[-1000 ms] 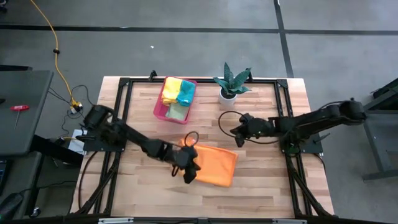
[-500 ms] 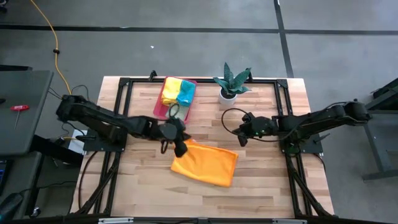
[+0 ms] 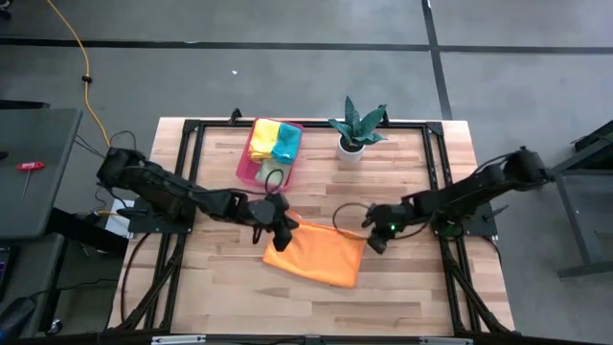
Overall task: Fold microfiber towels
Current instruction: Fold the orange microfiber cloth
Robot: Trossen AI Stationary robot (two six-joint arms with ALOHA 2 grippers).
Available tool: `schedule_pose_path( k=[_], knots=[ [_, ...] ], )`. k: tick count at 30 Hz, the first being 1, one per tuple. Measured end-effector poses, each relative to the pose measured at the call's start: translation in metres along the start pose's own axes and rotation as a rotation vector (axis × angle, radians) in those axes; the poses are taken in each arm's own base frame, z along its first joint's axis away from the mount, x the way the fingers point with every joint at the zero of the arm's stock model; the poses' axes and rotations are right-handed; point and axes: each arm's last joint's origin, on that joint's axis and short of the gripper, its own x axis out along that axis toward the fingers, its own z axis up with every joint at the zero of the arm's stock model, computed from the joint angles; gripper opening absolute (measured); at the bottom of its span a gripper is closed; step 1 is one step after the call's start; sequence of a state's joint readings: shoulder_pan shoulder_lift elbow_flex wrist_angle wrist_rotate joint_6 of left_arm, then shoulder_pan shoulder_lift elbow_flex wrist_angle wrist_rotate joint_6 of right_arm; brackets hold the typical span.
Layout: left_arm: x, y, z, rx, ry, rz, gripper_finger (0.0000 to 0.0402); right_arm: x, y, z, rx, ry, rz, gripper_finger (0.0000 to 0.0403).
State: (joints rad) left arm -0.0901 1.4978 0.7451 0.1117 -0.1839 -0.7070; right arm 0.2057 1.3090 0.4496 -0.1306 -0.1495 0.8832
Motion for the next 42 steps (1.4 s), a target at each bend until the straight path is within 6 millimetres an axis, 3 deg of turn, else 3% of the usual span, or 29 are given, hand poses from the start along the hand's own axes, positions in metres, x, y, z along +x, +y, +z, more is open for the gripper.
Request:
schedule_pose_path(
  k=[3,8,13,19,30,36,42],
  knots=[
    [0.011,-0.007,-0.005,-0.025,-0.026,-0.048,0.0,0.011,0.005,-0.01,-0.022,0.076,0.013,0.0],
    [0.031,-0.011,-0.018,-0.065,-0.019,-0.106,0.0,0.026,0.013,-0.015,-0.003,0.033,0.034,0.0],
    [0.057,-0.008,-0.037,-0.125,0.022,-0.134,0.0,0.035,0.016,-0.017,0.033,-0.045,-0.009,0.0],
    [0.082,0.001,-0.063,-0.176,0.089,-0.119,0.0,0.035,0.012,-0.01,0.035,-0.266,-0.14,0.0],
    [0.082,-0.012,-0.08,-0.116,0.102,-0.163,0.0,0.036,-0.008,0.0,0.031,-0.617,-0.465,0.0],
    [0.08,-0.016,-0.085,-0.105,0.114,-0.175,0.0,0.032,-0.013,0.023,0.107,-0.704,-0.436,0.0],
    [0.077,-0.023,-0.093,-0.071,0.15,-0.198,0.0,0.013,-0.005,0.049,-0.051,-0.661,-0.216,0.0]
  ],
)
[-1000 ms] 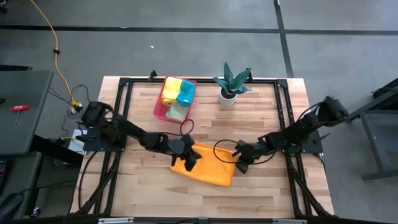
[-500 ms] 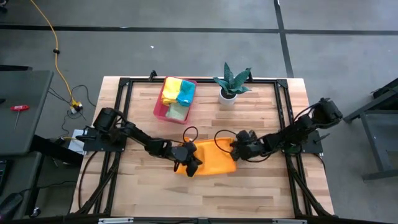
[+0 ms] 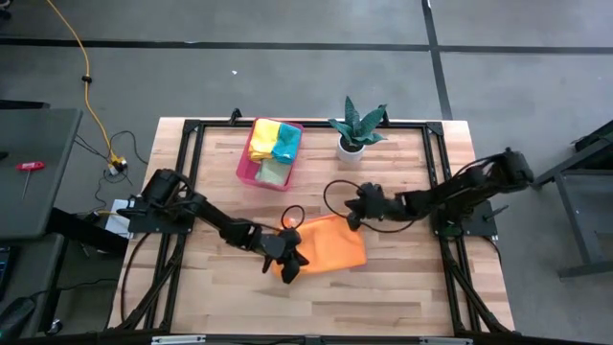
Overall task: Fold microfiber towels
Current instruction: Fold the orange microfiber cloth
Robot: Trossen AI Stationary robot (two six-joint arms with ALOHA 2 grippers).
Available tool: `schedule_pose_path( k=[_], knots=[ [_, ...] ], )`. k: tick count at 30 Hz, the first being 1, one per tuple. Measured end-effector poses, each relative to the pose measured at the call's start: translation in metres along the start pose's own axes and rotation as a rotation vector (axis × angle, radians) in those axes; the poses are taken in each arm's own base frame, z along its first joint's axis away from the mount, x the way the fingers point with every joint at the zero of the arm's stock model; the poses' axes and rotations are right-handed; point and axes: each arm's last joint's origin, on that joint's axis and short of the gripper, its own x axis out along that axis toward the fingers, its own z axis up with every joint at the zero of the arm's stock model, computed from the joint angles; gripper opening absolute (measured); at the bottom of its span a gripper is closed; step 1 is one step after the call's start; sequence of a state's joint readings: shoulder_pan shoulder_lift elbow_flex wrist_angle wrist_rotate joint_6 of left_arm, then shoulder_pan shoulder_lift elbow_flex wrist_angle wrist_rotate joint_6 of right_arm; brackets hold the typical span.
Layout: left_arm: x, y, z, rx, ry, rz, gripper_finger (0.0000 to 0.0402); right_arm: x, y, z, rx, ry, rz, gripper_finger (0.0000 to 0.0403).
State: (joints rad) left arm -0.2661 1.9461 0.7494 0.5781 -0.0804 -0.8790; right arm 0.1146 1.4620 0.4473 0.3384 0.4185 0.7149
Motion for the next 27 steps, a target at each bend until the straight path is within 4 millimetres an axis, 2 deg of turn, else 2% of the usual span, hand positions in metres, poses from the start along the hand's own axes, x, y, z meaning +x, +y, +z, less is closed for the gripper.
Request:
schedule_pose_path(
  k=[5,9,14,20,27],
  knots=[
    [-0.001,-0.002,-0.005,0.009,-0.001,0.026,0.0,-0.016,0.001,0.021,-0.001,0.119,0.291,0.0],
    [-0.001,0.0,-0.004,-0.004,-0.032,0.063,0.0,-0.025,0.005,0.017,0.027,0.296,0.463,0.0],
    [-0.006,0.0,0.008,-0.035,-0.035,0.034,0.0,-0.026,0.016,-0.007,0.029,0.413,0.443,0.0],
    [-0.026,-0.006,0.031,0.051,-0.04,0.014,0.0,-0.018,0.031,-0.032,0.082,0.452,0.426,0.0],
    [-0.053,-0.001,0.043,0.154,0.024,0.139,0.0,-0.011,0.036,-0.056,0.126,0.486,0.353,0.0]
  ],
)
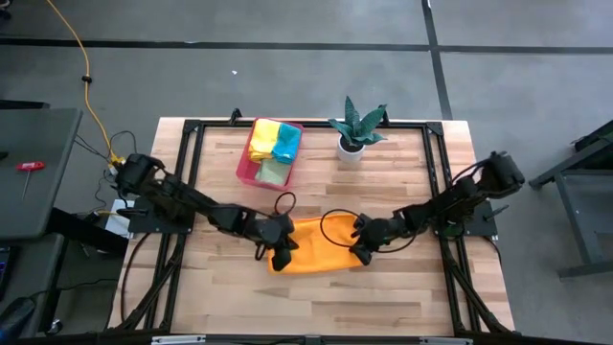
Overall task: Fold microfiber towels
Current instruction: Fold the orange microfiber cloth
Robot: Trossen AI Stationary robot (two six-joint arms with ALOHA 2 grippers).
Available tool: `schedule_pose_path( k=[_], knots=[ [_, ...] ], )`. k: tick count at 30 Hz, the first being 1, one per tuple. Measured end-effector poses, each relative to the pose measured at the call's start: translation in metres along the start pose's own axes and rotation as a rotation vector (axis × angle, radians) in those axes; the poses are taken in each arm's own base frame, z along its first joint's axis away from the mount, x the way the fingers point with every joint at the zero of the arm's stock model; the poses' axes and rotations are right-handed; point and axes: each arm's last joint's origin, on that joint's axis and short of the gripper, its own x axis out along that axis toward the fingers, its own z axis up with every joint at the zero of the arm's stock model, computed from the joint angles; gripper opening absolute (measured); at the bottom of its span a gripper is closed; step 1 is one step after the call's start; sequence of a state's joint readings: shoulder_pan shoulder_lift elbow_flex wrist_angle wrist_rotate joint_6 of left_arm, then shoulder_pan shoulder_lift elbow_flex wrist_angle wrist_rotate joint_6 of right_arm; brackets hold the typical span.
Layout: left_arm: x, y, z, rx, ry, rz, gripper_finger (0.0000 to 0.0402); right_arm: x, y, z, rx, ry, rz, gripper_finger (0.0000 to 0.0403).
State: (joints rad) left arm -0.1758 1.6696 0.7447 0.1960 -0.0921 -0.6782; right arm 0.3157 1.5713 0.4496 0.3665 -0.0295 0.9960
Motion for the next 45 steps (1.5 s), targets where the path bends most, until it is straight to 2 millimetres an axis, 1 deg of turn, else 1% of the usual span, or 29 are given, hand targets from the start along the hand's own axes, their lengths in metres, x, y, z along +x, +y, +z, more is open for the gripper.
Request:
schedule_pose_path(
  k=[5,7,9,13,16,20,21,24,27,32,36,41,42,45],
  knots=[
    [-0.003,0.017,-0.004,0.057,0.044,0.191,0.0,0.006,0.0,-0.007,0.01,0.025,-0.017,0.0],
    [0.0,0.023,-0.006,0.081,0.07,0.249,0.0,0.006,0.0,-0.008,0.006,0.022,-0.02,0.0],
    [0.005,0.034,-0.014,0.111,0.137,0.31,0.0,0.005,0.0,-0.008,0.007,0.02,-0.023,0.0],
    [0.013,0.044,-0.015,0.149,0.18,0.349,0.0,0.005,-0.001,-0.009,0.013,0.023,-0.036,0.0],
    [0.012,0.048,-0.012,0.173,0.192,0.36,0.0,0.005,-0.001,-0.011,0.017,0.028,-0.047,0.0],
    [-0.001,0.05,-0.005,0.222,0.18,0.39,0.0,0.005,-0.001,-0.012,0.021,0.033,-0.051,0.0],
    [-0.007,0.052,-0.003,0.238,0.176,0.406,0.0,0.005,-0.001,-0.012,0.021,0.033,-0.052,0.0],
    [-0.024,0.05,0.011,0.289,0.118,0.429,0.0,0.005,-0.001,-0.013,0.022,0.033,-0.058,0.0],
    [-0.038,0.055,0.016,0.34,0.137,0.487,0.0,0.005,-0.002,-0.013,0.023,0.036,-0.064,0.0],
    [-0.065,0.058,0.03,0.304,0.075,0.518,0.0,0.004,-0.002,-0.013,0.031,0.036,-0.064,0.0],
    [-0.075,0.053,0.035,0.237,0.015,0.471,0.0,0.004,-0.002,-0.013,0.031,0.033,-0.06,0.0],
    [-0.072,0.038,0.03,0.184,0.003,0.303,0.0,0.004,0.0,-0.009,0.022,0.01,-0.033,0.0],
    [-0.07,0.036,0.026,0.171,-0.011,0.258,0.0,0.004,0.0,-0.008,0.02,0.007,-0.03,0.0],
    [-0.064,0.033,0.004,0.101,-0.001,0.161,0.0,0.0,0.001,-0.005,0.009,-0.008,-0.02,0.0]
  ],
)
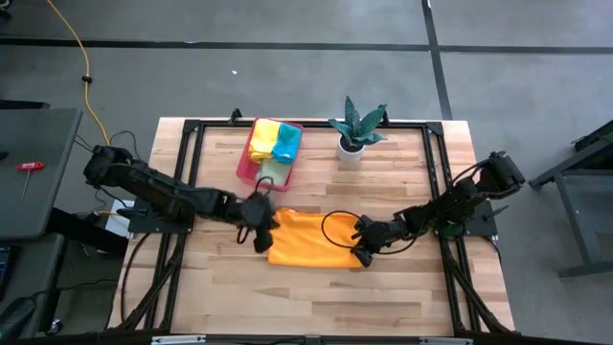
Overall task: Fold microfiber towels
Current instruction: Fold the orange microfiber cloth
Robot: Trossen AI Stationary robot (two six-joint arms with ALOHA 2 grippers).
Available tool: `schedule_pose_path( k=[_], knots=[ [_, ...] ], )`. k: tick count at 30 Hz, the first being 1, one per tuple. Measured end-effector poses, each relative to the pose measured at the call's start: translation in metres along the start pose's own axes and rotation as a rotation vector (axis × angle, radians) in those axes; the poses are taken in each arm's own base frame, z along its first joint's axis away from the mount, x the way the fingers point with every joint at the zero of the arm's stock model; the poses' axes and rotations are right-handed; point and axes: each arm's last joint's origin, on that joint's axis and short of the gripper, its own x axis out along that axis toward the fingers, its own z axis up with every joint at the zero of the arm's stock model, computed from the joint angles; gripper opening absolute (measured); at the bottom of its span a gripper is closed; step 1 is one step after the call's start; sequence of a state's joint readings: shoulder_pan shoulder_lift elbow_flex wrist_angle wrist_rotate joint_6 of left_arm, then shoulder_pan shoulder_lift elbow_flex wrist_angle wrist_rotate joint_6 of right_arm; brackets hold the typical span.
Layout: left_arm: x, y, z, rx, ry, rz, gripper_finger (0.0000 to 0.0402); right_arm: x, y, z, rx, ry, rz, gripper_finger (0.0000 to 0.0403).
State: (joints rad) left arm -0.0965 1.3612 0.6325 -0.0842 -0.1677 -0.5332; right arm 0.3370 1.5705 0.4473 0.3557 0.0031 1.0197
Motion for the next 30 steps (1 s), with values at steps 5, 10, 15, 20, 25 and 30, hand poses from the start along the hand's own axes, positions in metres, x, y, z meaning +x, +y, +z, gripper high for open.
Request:
schedule_pose_path(
  k=[5,10,15,20,25,30],
  knots=[
    [-0.003,-0.008,-0.031,-0.143,-0.013,-0.095,0.0,-0.009,0.005,0.008,-0.036,-0.045,0.041,0.0],
    [-0.016,-0.028,-0.043,-0.137,0.013,-0.22,0.0,-0.025,0.014,0.017,-0.076,-0.098,0.096,0.0],
    [-0.026,-0.052,-0.057,-0.02,0.062,-0.316,0.0,-0.042,0.026,0.014,-0.147,-0.083,0.119,0.0],
    [-0.029,-0.067,-0.058,0.103,0.082,-0.28,0.0001,-0.056,0.05,0.01,-0.308,0.056,-0.064,0.0],
    [-0.027,-0.076,-0.047,0.296,0.089,-0.188,0.0021,-0.064,0.075,0.009,-0.475,0.118,-0.162,0.0],
    [-0.018,-0.079,-0.046,0.476,0.099,-0.085,0.0073,-0.06,0.083,0.003,-0.544,0.166,-0.183,0.0011]
  ],
)
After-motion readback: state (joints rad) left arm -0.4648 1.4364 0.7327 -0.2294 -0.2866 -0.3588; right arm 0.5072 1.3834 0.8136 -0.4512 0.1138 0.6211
